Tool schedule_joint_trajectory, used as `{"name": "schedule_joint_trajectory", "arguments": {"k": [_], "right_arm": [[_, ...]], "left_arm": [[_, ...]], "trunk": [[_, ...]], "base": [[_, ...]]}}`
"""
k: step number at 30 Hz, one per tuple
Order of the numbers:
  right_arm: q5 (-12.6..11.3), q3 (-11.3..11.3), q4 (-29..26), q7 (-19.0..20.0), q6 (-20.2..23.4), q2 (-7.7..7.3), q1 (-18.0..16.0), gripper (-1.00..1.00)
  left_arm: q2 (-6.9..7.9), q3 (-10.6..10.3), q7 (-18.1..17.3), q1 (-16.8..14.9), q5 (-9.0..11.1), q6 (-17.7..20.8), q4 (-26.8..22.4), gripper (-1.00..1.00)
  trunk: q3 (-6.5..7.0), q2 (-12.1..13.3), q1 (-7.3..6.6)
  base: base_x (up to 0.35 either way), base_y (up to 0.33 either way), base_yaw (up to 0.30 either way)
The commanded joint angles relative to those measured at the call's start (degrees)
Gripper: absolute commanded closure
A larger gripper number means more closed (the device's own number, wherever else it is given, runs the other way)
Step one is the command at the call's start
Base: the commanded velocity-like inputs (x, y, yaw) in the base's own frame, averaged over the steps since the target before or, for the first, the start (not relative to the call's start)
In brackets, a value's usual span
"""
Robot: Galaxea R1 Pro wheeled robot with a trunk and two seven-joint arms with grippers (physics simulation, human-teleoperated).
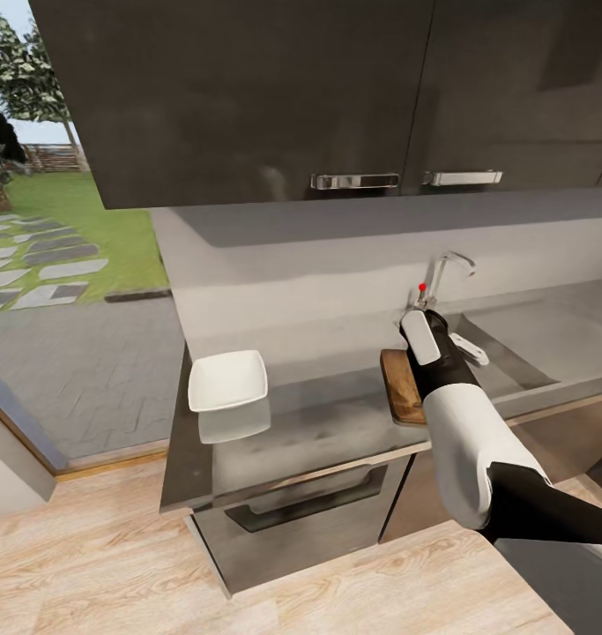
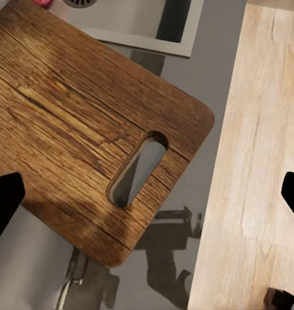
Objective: In the kitchen, take the Vidalia onion out of the sink, dice it on the chopping board with the paring knife, put the diced onion into the bowl on the countertop, then place both the paring knife and the chopping board into the sink.
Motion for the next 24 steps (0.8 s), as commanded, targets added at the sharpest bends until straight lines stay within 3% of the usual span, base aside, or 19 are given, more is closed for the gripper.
{"name": "schedule_joint_trajectory", "arguments": {"k": [1,11,24], "right_arm": [[-0.1,-0.2,-0.1,-0.3,0.6,0.03,-0.1,-1.0],[0.0,-0.2,0.0,-0.3,0.6,-1.59,0.0,-1.0],[0.0,-0.2,0.0,-0.3,0.6,-2.1,0.1,-1.0]], "left_arm": [[0.01,0.0,0.0,0.0,0.2,-0.1,0.0,-1.0],[0.01,0.0,0.0,0.0,0.2,-0.1,0.2,-1.0],[0.01,0.0,0.0,0.0,0.2,-0.1,0.2,-1.0]], "trunk": [[-0.11,-0.1,0.04],[-0.11,-0.1,0.04],[-0.28,-0.1,0.04]], "base": [[0.0,0.0,0.0],[0.0,0.0,0.0],[0.0,0.0,0.0]]}}
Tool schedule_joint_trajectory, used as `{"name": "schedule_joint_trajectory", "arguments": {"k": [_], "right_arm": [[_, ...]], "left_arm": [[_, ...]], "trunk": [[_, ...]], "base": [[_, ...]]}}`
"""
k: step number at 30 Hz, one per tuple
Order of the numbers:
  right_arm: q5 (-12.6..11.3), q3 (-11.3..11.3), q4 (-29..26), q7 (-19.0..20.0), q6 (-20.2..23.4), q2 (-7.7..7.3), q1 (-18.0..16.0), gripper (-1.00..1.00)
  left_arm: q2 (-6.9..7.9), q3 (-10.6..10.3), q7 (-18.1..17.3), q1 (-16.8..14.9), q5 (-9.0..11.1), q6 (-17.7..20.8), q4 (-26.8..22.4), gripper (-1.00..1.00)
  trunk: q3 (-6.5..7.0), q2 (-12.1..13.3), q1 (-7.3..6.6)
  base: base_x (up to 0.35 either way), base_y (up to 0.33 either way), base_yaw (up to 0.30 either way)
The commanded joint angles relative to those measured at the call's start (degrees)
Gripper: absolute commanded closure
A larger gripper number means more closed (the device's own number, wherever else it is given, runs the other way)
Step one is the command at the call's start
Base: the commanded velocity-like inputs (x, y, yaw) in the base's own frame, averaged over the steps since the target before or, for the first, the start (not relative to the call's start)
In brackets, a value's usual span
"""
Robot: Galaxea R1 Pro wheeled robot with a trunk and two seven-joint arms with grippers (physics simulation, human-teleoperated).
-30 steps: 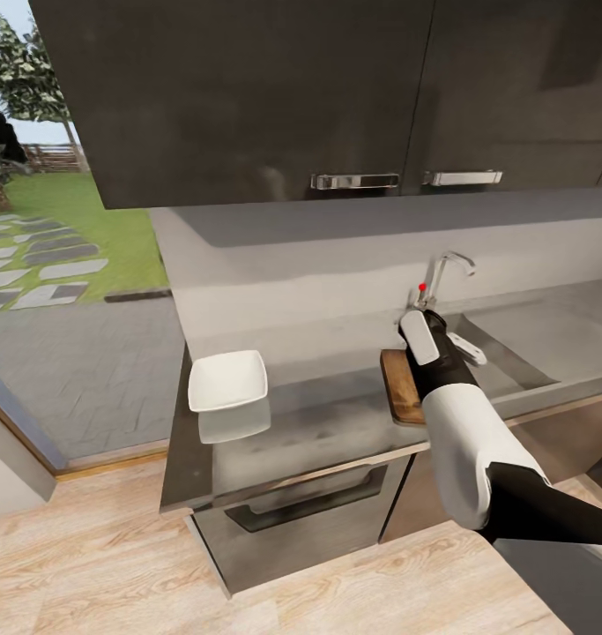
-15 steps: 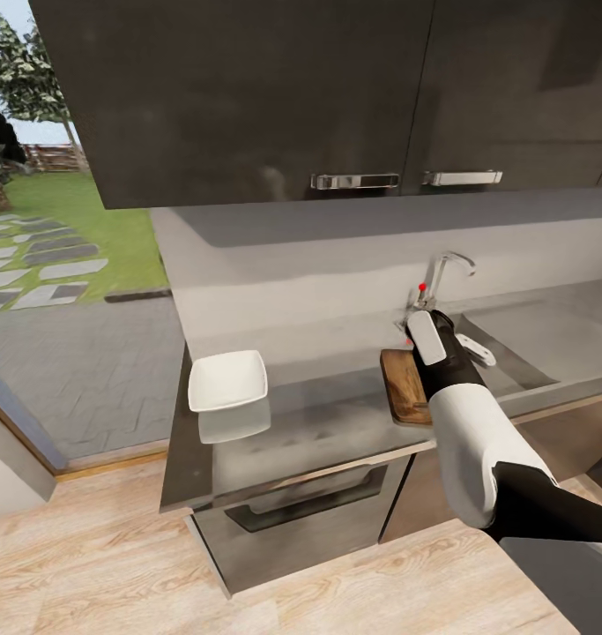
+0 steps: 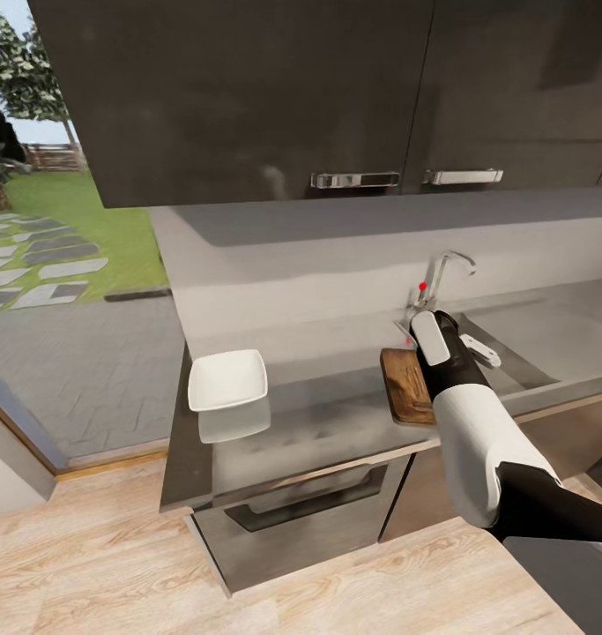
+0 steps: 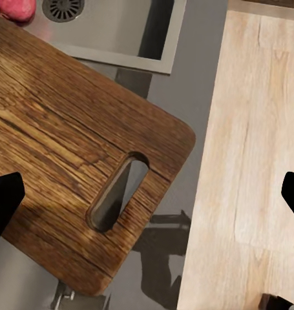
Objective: In the kitchen, take the Vidalia onion out of the sink, dice it on the chopping board with the paring knife, put the diced onion into the bowl on the countertop, then place both the paring knife and the chopping board into the sink.
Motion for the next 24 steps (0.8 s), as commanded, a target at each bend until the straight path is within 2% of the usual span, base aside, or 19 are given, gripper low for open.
{"name": "schedule_joint_trajectory", "arguments": {"k": [1,14,24], "right_arm": [[-0.1,-0.2,-0.1,-0.2,0.6,-0.08,0.0,-1.0],[-0.1,-0.2,1.1,0.1,0.6,-2.15,0.1,-1.0],[-0.1,-0.2,1.9,0.4,0.6,-2.63,0.1,-1.0]], "left_arm": [[0.01,0.0,0.0,0.0,0.2,-0.1,-0.1,-1.0],[0.01,0.0,0.0,0.0,0.2,-0.1,-0.1,-1.0],[0.01,0.0,0.0,0.0,0.2,-0.1,-0.1,-1.0]], "trunk": [[-0.14,-0.1,0.03],[-0.83,-0.1,0.03],[-1.56,-0.1,0.03]], "base": [[0.0,0.0,0.0],[0.0,0.0,0.0],[0.0,0.0,0.0]]}}
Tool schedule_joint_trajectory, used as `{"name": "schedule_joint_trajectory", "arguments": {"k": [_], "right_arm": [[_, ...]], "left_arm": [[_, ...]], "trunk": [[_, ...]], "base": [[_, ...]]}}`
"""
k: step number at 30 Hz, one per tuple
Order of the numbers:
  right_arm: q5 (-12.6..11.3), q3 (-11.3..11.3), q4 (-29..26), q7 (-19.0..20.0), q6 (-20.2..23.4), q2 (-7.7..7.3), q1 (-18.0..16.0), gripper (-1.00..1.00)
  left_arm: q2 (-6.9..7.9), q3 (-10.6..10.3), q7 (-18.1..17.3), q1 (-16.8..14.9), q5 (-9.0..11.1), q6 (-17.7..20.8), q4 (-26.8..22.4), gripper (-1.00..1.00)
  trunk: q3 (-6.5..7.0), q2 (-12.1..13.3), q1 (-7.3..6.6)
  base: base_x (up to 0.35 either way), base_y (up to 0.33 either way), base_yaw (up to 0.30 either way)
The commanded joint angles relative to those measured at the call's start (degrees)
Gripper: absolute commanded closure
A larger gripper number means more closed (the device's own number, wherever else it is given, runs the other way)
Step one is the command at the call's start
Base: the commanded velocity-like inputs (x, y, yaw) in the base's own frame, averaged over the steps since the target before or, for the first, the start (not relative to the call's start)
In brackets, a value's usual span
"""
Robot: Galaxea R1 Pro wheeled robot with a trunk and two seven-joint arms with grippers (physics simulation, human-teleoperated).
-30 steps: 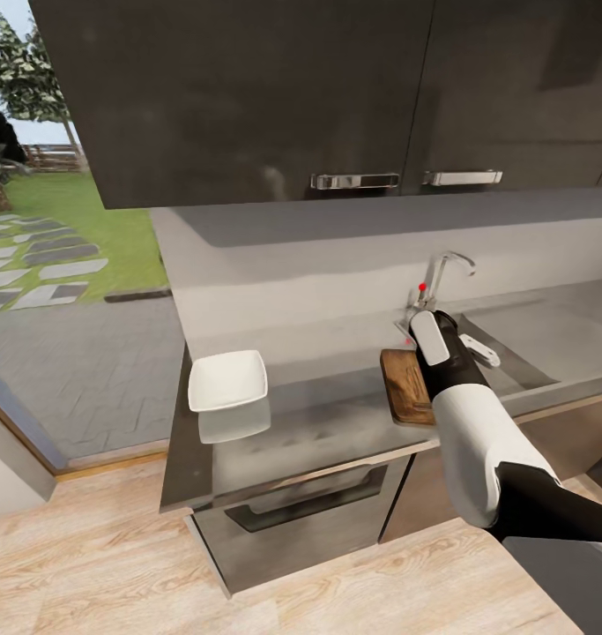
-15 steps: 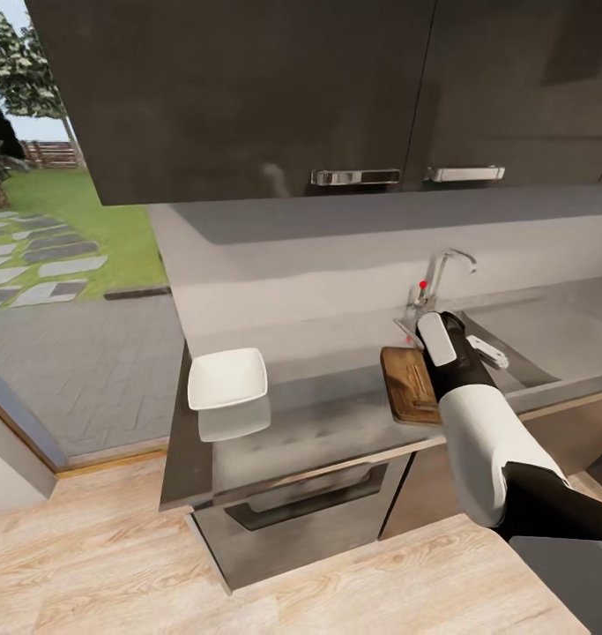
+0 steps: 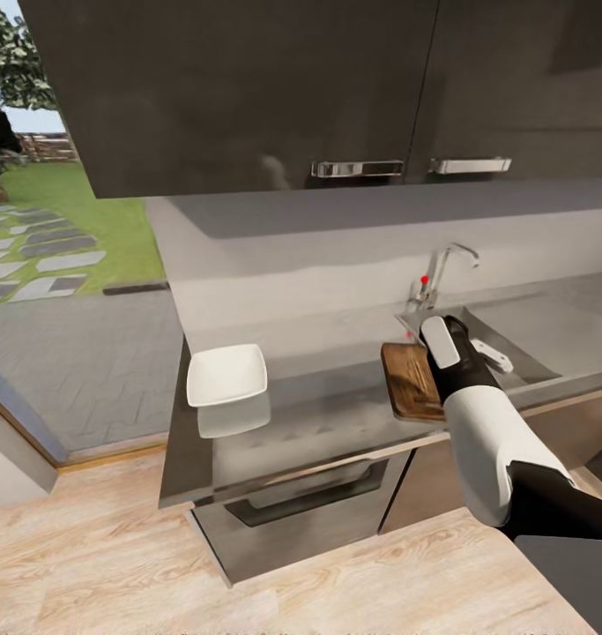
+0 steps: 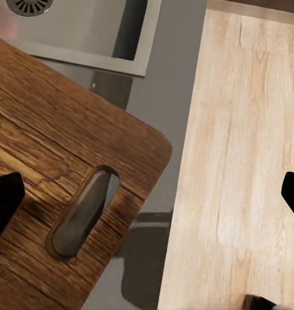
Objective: In the kitchen, take the Vidalia onion out of the sink, dice it on the chopping board with the paring knife, put the diced onion into the bowl on the countertop, then place both the paring knife and the chopping board into the sink.
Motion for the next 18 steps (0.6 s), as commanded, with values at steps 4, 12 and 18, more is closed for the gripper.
{"name": "schedule_joint_trajectory", "arguments": {"k": [4,12,18], "right_arm": [[-0.2,-0.2,1.5,0.0,0.6,-0.56,0.0,-1.0],[-0.3,-0.2,2.9,0.1,0.6,-1.05,0.0,-1.0],[-0.3,-0.2,3.1,0.1,0.6,-1.15,0.0,-1.0]], "left_arm": [[0.01,0.0,0.0,0.0,0.2,-0.1,-0.1,-1.0],[0.01,0.0,0.0,0.0,0.2,-0.1,-0.1,-1.0],[0.01,0.0,0.0,0.0,0.2,-0.1,-0.1,-1.0]], "trunk": [[-0.37,-0.1,0.03],[-0.55,-0.1,0.03],[-0.56,-0.1,0.03]], "base": [[0.0,0.0,0.0],[0.0,0.0,0.0],[0.0,0.0,0.0]]}}
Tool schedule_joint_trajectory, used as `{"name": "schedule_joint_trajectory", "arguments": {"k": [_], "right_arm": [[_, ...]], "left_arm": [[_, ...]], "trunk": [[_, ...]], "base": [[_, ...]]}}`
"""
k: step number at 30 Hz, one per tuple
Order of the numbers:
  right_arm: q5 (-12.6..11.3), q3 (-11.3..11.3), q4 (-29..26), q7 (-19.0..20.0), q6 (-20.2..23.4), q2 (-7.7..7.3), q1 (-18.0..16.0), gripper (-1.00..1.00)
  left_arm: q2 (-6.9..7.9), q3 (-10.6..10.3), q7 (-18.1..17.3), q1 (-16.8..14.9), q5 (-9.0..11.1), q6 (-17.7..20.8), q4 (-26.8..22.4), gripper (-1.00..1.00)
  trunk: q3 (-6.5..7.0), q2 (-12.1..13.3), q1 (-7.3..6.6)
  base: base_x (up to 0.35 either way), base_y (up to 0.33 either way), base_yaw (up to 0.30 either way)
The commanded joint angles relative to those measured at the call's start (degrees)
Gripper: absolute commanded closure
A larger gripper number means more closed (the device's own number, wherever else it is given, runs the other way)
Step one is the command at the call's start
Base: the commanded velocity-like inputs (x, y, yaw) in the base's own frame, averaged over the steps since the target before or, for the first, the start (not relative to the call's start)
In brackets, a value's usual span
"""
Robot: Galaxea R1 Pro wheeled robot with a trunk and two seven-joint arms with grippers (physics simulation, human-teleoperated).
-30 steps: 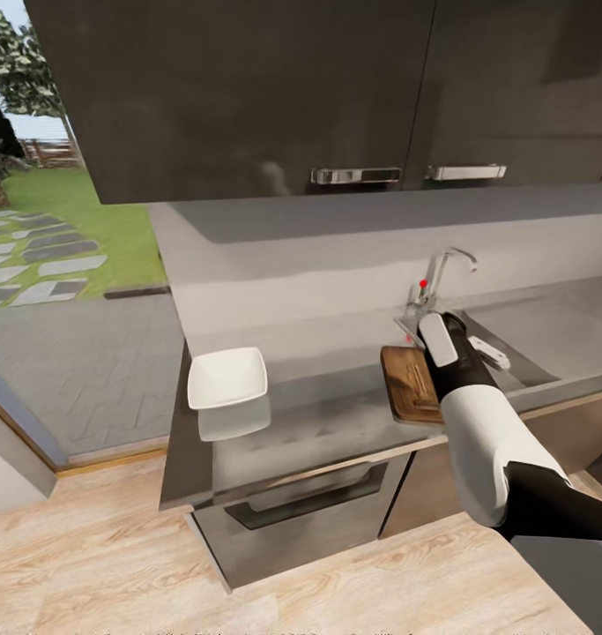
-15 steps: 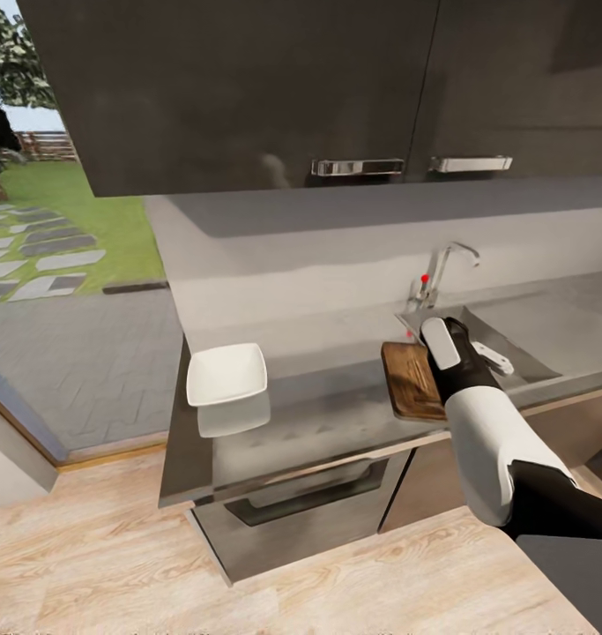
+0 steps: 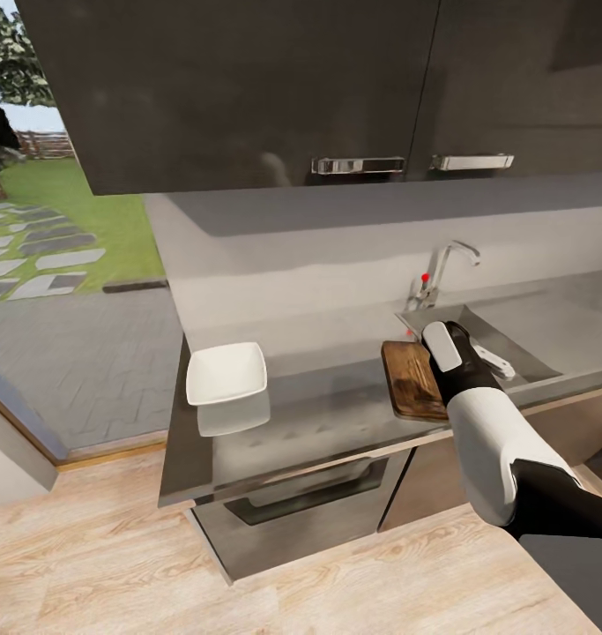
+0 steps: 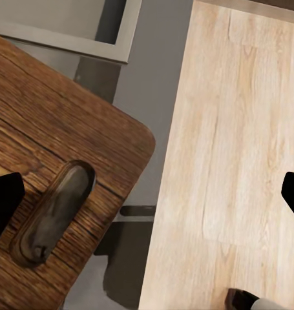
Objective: In the kitchen, take the Vidalia onion out of the sink, dice it on the chopping board with the paring knife, put the diced onion into the bowl on the countertop, then place both the paring knife and the chopping board into the sink.
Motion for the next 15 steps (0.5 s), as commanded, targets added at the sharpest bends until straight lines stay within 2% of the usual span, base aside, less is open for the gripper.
{"name": "schedule_joint_trajectory", "arguments": {"k": [1,15], "right_arm": [[0.0,-0.2,-0.1,-0.2,0.6,0.04,0.0,-1.0],[0.0,-0.2,0.7,-0.2,0.6,0.03,0.0,-1.0]], "left_arm": [[0.01,0.0,0.0,0.0,0.2,-0.1,-0.1,-1.0],[0.01,0.0,0.0,0.0,0.2,-0.1,-0.1,-1.0]], "trunk": [[-0.1,-0.1,0.03],[-0.47,-0.1,0.03]], "base": [[0.0,0.0,0.0],[0.0,0.0,0.0]]}}
